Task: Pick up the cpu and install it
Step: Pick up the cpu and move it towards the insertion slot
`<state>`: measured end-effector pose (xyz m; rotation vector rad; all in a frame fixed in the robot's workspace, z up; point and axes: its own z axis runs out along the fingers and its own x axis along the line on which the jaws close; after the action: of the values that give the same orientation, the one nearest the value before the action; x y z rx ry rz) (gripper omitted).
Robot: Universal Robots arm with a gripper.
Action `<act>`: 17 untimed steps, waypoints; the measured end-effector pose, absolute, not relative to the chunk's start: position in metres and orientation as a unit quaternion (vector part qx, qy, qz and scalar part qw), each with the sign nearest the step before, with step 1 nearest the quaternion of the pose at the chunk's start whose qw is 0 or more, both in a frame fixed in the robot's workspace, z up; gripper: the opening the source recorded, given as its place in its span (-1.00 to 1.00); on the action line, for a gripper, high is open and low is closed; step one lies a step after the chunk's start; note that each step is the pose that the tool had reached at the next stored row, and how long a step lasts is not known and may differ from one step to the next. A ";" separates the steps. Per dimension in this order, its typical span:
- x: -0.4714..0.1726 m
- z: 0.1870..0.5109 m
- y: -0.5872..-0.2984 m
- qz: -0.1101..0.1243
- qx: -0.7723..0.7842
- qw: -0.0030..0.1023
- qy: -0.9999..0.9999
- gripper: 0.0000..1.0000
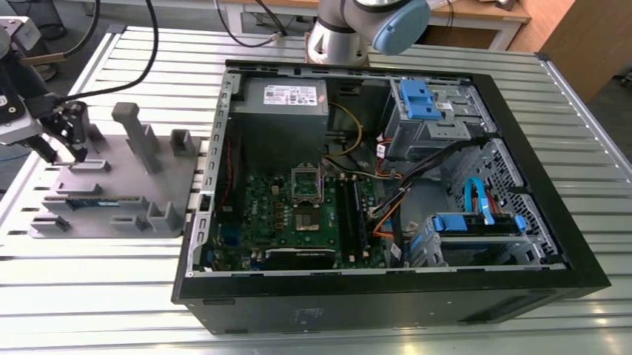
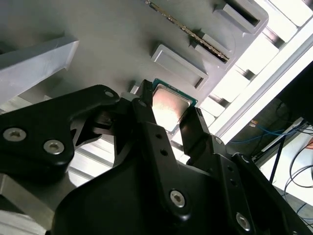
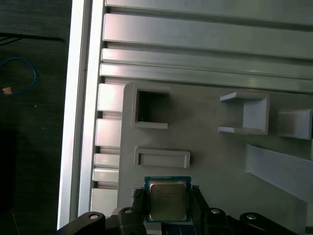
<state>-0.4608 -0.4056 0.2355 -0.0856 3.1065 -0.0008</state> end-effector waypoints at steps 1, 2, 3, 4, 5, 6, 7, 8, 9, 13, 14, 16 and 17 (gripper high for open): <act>-0.461 0.238 -0.406 0.000 -0.028 0.017 0.999 -0.06; -0.461 0.241 -0.406 0.000 -0.028 0.017 0.999 -0.06; -0.461 0.243 -0.406 0.000 -0.028 0.017 0.999 -0.06; -0.461 0.246 -0.406 0.000 -0.028 0.017 0.999 -0.06; -0.461 0.249 -0.406 0.000 -0.028 0.017 0.999 -0.06; -0.461 0.251 -0.406 0.000 -0.028 0.017 0.999 -0.06; -0.461 0.253 -0.406 0.000 -0.028 0.017 0.999 -0.06; -0.461 0.256 -0.406 0.000 -0.028 0.017 0.999 -0.06; -0.461 0.258 -0.406 0.000 -0.028 0.017 0.999 -0.06; -0.461 0.260 -0.406 0.000 -0.028 0.017 0.999 -0.06; -0.461 0.260 -0.406 0.000 -0.028 0.017 0.999 -0.06; -0.461 0.260 -0.406 0.000 -0.028 0.017 0.999 -0.06; -0.461 0.261 -0.406 0.000 -0.028 0.017 0.999 -0.06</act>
<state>-0.4607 -0.4056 0.2605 -0.0855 3.1068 -0.0010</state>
